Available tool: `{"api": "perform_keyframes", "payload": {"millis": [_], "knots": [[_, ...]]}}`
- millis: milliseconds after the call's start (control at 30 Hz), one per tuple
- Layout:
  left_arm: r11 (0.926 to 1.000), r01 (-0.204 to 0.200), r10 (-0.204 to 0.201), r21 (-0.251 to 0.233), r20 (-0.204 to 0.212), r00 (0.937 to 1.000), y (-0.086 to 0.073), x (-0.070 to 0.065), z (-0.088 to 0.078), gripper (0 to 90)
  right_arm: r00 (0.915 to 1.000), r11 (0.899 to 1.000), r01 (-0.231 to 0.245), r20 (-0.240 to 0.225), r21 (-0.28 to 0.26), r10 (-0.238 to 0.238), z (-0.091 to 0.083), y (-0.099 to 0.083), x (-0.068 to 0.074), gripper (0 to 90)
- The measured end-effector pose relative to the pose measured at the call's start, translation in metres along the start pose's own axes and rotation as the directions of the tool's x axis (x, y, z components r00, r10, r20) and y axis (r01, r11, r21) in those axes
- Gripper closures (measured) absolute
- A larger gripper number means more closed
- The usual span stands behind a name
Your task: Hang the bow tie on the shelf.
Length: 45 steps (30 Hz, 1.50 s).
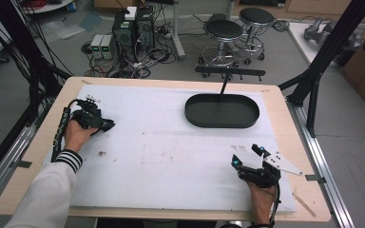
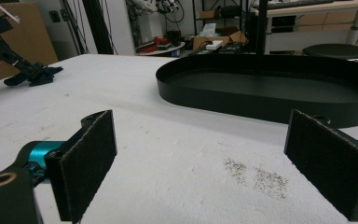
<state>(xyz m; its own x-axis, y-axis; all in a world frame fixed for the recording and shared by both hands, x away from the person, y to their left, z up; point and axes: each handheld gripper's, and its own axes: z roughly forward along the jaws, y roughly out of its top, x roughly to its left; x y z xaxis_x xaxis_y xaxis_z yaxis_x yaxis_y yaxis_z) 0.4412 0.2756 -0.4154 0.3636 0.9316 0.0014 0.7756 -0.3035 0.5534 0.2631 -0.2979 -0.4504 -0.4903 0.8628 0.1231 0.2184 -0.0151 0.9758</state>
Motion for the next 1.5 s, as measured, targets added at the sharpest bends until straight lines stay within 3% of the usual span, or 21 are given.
{"api": "perform_keyframes", "payload": {"millis": [200, 367, 467, 567, 800, 1000, 1133, 1233, 1300, 1333, 1367, 1400, 1433, 1500], "knots": [[0.9992, 0.039, -0.04, 0.007, 0.019, 0.999, -0.001, 0.005, 0.001, 75.2, 1.0, 1.0, 0.0, 0.0, -0.001, 0.0, 0.0, 0.0, 0.0, 8.1], [0.9957, 0.092, -0.092, 0.009, 0.047, 0.9946, -0.002, 0.011, 0.001, 83.0, 1.0, 1.0, -0.001, 0.0, -0.004, 0.001, 0.0, 0.0, 0.0, 8.1], [0.9963, 0.086, -0.086, 0.006, 0.048, 0.9951, -0.002, 0.011, 0.001, 84.9, 1.0, 1.0, 0.0, 0.0, -0.004, 0.0, 0.0, 0.0, 0.0, 8.1], [0.9986, 0.053, -0.053, 0.004, 0.042, 0.9977, -0.002, 0.009, -0.001, 85.6, 1.0, 1.0, 0.001, 0.0, -0.005, -0.001, 0.0, 0.0, 0.0, 8.1], [0.9953, 0.059, -0.053, -0.076, 0.083, 0.9951, -0.007, 0.008, -0.004, 86.1, 1.0, 1.0, 0.003, 0.001, -0.004, -0.003, 0.0, 0.0, 0.001, 8.1], [0.9825, 0.086, -0.063, -0.165, 0.138, 0.9884, -0.011, 0.013, -0.012, 86.4, 1.0, 1.0, 0.005, 0.002, -0.004, -0.005, 0.0, 0.0, 0.001, 8.1], [0.9747, 0.067, -0.036, -0.213, 0.149, 0.9882, -0.011, 0.011, -0.017, 86.4, 1.0, 1.0, 0.004, 0.002, -0.004, -0.004, 0.0, 0.0, 0.001, 8.1], [0.9642, 0.051, -0.013, -0.26, 0.144, 0.9895, -0.01, 0.007, -0.022, 86.4, 1.0, 1.0, 0.005, 0.002, -0.003, -0.005, 0.0, 0.0, 0.001, 8.1], [0.9506, 0.03, 0.016, -0.309, 0.144, 0.9895, -0.01, 0.005, -0.026, 86.4, 1.0, 1.0, 0.004, 0.002, -0.004, -0.004, 0.0, 0.0, 0.001, 8.1], [0.9278, 0.013, 0.046, -0.373, 0.148, 0.9879, -0.009, 0.002, -0.03, 86.4, 1.0, 1.0, 0.004, 0.002, -0.004, -0.004, 0.0, 0.0, 0.001, 8.1], [0.9278, 0.013, 0.046, -0.373, 0.148, 0.9879, -0.009, 0.002, -0.03, 86.4, 1.0, 1.0, 0.002, 0.002, -0.003, -0.002, 0.0, 0.0, 0.001, 8.2], [0.9025, -0.005, 0.08, -0.431, 0.155, 0.9847, -0.008, -0.002, -0.035, 86.4, 1.0, 1.0, 0.003, 0.001, -0.004, -0.003, 0.0, 0.0, 0.001, 8.1], [0.9025, -0.005, 0.08, -0.431, 0.155, 0.9847, -0.008, -0.002, -0.035, 86.4, 1.0, 1.0, 0.003, 0.001, -0.004, -0.003, 0.0, 0.0, 0.001, 8.1], [0.8755, -0.01, 0.101, -0.483, 0.163, 0.9815, -0.006, -0.006, -0.04, 86.4, 1.0, 1.0, 0.002, 0.001, -0.005, -0.002, 0.0, 0.0, 0.0, 8.2]]}}
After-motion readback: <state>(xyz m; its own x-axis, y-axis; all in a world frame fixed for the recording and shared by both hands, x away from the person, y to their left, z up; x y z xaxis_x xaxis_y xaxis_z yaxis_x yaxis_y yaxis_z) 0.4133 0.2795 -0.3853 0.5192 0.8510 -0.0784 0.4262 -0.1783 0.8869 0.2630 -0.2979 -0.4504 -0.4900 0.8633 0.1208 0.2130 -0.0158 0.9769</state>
